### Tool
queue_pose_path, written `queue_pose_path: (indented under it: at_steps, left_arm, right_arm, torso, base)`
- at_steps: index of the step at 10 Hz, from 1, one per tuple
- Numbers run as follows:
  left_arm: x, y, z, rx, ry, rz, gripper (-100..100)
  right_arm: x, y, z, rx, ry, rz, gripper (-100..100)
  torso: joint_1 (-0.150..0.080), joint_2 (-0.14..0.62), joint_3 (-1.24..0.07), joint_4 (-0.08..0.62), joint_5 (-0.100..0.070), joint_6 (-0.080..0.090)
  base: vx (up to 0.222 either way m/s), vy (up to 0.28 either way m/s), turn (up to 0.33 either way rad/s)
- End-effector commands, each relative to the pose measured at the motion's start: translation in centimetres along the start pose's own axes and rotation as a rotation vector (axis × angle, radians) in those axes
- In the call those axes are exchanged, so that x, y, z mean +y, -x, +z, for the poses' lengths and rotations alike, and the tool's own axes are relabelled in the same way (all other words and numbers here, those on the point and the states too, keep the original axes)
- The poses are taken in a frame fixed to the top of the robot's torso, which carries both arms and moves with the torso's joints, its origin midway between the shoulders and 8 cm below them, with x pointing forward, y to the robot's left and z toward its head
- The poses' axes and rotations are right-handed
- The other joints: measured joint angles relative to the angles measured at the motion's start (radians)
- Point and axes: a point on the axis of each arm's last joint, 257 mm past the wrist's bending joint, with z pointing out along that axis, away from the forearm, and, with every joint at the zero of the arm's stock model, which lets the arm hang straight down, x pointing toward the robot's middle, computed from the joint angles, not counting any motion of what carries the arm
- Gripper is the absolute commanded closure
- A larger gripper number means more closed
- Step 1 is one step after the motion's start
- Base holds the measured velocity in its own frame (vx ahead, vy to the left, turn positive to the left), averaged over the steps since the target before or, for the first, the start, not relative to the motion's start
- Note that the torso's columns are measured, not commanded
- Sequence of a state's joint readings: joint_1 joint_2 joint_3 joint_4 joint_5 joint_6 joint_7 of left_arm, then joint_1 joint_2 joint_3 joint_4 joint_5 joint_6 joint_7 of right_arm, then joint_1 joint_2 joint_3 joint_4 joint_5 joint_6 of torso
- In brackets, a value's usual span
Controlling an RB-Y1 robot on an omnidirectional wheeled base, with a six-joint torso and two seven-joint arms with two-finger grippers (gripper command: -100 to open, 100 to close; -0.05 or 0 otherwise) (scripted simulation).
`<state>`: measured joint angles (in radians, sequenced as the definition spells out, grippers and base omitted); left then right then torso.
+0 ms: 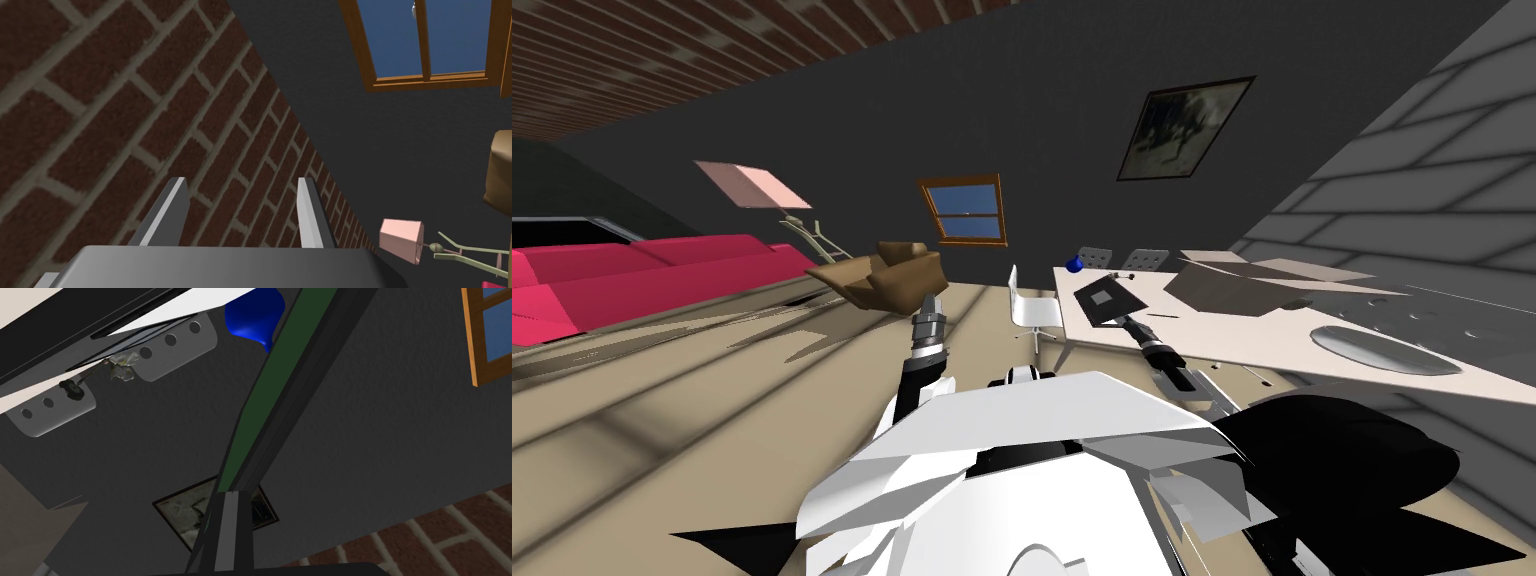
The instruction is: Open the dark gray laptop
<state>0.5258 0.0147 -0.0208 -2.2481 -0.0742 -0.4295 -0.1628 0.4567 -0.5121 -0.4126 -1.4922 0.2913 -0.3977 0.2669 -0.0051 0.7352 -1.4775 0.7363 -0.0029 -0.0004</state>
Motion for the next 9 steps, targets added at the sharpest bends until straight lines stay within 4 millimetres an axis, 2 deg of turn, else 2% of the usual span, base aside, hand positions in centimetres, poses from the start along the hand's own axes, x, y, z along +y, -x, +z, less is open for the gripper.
queue_pose_path:
  at_steps: [1, 9]
  left_arm:
    - [0.0, 0.0, 0.0, 0.0, 0.0, 0.0, 0]
    - [0.0, 0.0, 0.0, 0.0, 0.0, 0.0, 0]
  right_arm:
    - [0.6, 0.0, 0.2, 0.003, 0.01, -0.062, -100]
    - [3.0, 0.4, 1.1, 0.004, 0.051, -0.351, -100]
  torso:
    - [0.008, 0.002, 0.001, 0.001, 0.003, 0.0]
    - [0.005, 0.003, 0.002, 0.002, 0.003, 0.0]
  base:
    - [-0.017, -0.034, 0.01]
    - [-0.019, -0.039, 0.016]
